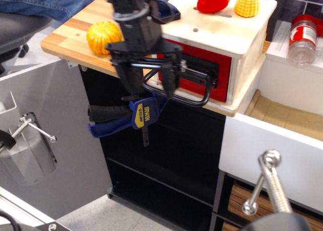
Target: Open drawer of box
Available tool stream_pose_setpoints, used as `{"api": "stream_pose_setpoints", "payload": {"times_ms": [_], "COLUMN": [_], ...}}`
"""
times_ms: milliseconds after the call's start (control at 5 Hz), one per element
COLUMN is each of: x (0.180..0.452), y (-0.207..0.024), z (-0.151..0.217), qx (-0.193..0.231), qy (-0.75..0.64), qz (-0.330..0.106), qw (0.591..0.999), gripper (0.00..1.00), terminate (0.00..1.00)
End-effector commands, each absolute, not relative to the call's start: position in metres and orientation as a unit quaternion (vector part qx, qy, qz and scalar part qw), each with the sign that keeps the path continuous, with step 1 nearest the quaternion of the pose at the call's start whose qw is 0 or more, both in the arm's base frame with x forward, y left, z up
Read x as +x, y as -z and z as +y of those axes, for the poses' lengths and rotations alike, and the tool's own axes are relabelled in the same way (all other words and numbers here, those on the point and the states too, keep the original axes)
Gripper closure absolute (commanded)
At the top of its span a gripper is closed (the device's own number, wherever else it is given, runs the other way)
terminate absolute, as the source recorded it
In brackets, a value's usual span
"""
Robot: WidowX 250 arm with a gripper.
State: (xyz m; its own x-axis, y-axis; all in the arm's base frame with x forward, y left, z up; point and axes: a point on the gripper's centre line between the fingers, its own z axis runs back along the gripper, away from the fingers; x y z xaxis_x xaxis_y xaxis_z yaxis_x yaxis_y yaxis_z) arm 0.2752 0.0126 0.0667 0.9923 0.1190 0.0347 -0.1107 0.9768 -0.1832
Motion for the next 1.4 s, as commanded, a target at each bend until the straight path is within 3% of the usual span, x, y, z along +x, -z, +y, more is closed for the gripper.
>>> {"api": "stream_pose_setpoints", "payload": {"times_ms": [0, 600, 1000, 1200], "x": [0.298, 0.317, 0.305, 0.287], "y": [-0.071, -0.062, -0.023, -0.018], "z": [0.007, 0.003, 0.006, 0.003], "qx": [-0.023, 0.005, 0.025, 0.013], "qy": [-0.001, 0.003, 0.009, 0.004], "qz": [-0.073, -0.073, -0.088, -0.084], "qw": [0.997, 0.997, 0.996, 0.996], "gripper": [0.00, 0.00, 0.00, 0.00], "terminate": [0.00, 0.00, 0.00, 0.00]}}
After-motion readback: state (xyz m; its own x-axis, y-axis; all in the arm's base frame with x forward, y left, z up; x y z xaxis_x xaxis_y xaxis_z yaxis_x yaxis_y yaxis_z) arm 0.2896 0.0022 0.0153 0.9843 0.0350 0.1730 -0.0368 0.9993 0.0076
